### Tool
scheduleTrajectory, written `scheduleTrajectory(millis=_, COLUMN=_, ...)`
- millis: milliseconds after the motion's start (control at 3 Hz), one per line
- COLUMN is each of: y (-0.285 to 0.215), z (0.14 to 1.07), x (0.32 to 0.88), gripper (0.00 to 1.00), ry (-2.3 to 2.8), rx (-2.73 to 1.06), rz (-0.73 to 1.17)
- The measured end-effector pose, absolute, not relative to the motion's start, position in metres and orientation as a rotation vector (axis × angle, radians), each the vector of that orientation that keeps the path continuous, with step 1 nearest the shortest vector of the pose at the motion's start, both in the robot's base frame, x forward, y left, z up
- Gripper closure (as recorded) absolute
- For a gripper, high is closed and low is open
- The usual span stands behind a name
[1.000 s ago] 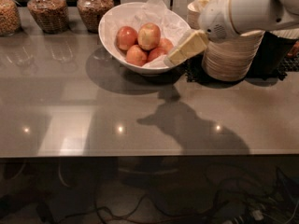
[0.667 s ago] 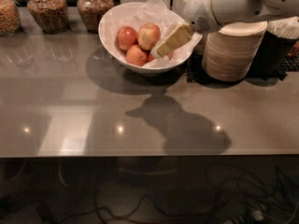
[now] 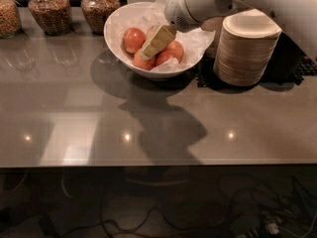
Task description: Pick apple from white bowl
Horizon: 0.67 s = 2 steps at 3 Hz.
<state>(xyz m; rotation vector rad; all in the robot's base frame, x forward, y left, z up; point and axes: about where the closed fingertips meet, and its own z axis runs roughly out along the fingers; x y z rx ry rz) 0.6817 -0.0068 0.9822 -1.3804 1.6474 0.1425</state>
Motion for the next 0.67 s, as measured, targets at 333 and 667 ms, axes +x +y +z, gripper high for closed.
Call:
scheduleTrajectory(millis=333, y=0.002, z=0.971, x=0.7, gripper=0.0, ry=1.671, rx=-1.406, rz=0.125)
scheduleTrajectory(millis=667, y=0.001, z=0.96, x=0.719, gripper=0.0, ry=1.707, rx=-1.412, rz=0.118)
